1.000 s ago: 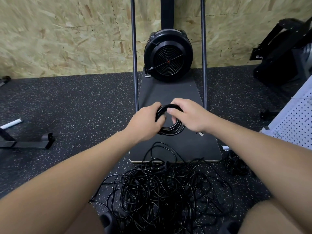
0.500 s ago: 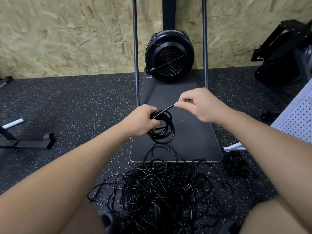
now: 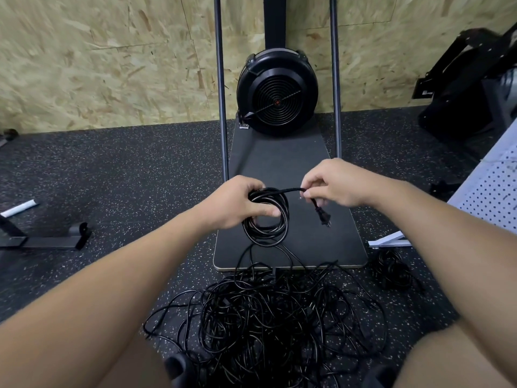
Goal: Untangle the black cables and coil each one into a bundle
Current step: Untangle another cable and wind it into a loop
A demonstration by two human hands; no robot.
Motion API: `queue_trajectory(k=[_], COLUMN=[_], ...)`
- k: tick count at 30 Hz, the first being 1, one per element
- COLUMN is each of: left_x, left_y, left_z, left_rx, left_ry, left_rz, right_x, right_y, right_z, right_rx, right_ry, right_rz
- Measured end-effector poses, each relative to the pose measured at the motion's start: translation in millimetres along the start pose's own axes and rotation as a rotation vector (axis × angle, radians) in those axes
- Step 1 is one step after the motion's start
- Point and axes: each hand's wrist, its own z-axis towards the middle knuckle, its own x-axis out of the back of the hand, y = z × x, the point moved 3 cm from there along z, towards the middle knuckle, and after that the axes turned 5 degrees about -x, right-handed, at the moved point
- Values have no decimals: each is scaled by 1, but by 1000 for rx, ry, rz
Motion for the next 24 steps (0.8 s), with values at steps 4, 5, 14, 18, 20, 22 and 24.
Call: queue_trajectory(k=[4, 5, 14, 18, 20, 22, 24], left_x=[-10, -13, -14, -16, -20, -24, -24], left_y=[8, 11, 32, 37, 37, 36, 36], left_z=[0, -1, -10, -9, -7, -7, -8], left_rx=[-78, -91, -102, -196, -198, -204, -203], left_ry=[10, 15, 118, 117, 64, 22, 23], left_rz=[6, 1, 111, 125, 87, 65, 96], right_x=[2, 0, -19, -28, -34, -41, -43], right_y=[-8, -12, -22, -27, -27, -29, -30], right_z=[5, 7, 18, 20, 21, 22, 21], right_rx=[-33, -32, -175, -286, -302, -298, -323], right_ry=[183, 210, 201, 266, 289, 253, 172], right_rz=[185, 242, 404, 595, 627, 630, 691])
